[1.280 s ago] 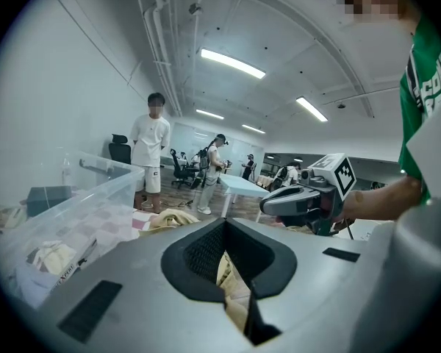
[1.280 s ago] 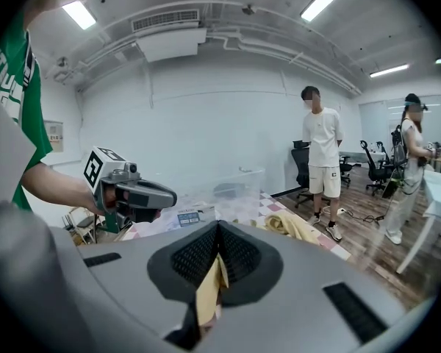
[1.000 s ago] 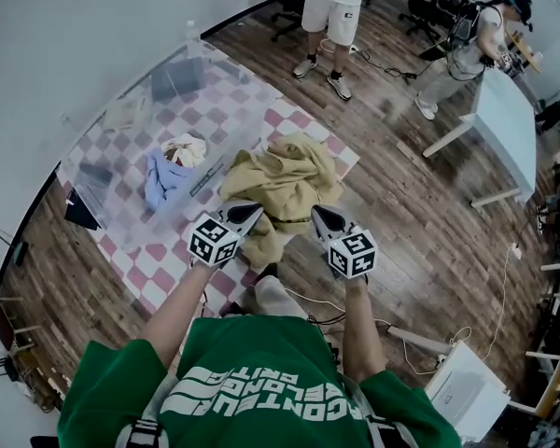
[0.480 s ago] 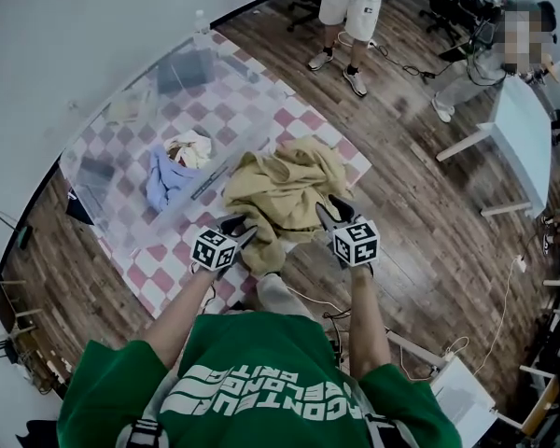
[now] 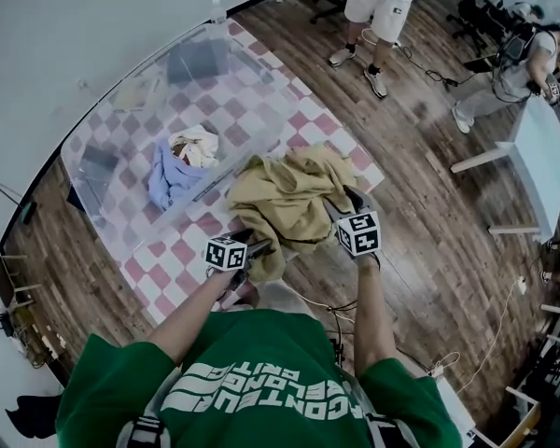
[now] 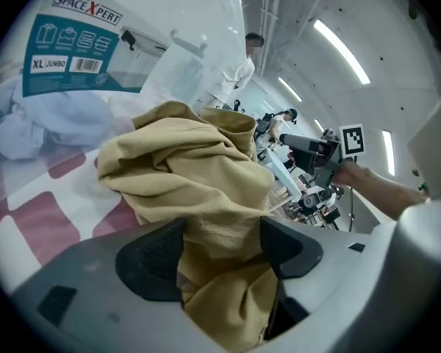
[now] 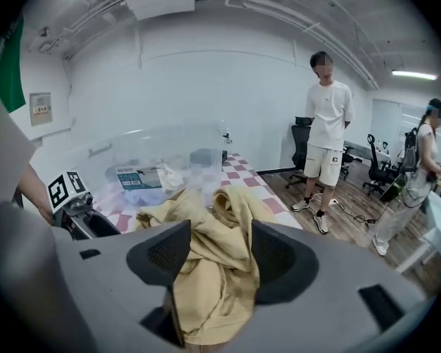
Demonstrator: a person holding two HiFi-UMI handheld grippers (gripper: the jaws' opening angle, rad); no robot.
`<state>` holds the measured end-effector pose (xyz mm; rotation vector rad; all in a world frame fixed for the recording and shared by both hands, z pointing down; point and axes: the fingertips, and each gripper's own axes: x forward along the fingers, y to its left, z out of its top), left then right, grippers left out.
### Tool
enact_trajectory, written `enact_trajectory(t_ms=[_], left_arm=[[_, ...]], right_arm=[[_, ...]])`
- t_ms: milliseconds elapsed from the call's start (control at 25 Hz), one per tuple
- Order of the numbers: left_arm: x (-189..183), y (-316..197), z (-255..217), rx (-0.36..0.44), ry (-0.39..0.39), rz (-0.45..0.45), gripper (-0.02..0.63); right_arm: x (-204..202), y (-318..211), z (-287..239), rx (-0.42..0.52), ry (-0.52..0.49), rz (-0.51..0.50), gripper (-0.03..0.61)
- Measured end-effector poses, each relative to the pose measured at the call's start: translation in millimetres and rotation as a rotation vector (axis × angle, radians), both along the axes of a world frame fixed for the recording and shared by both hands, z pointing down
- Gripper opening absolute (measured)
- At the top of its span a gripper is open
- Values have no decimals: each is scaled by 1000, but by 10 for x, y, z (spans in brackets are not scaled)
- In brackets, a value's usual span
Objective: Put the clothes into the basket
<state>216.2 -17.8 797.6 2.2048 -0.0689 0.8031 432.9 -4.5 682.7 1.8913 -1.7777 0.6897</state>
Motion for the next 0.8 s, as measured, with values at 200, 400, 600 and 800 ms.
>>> enact_trajectory(t_ms=[200, 400, 600, 800], left_arm=[[411, -69, -81, -36, 47, -36, 331], [628, -124, 87, -77, 4, -75, 356], [738, -152, 196, -140, 0, -126, 357], [804, -181, 246, -153, -39, -127, 357]], right_arm=[[215, -172, 120, -30, 27, -36, 261], [361, -347, 293, -62, 37, -71, 290], [287, -535, 555, -139, 70, -210, 316], [198, -648, 917, -222, 101, -328, 330]])
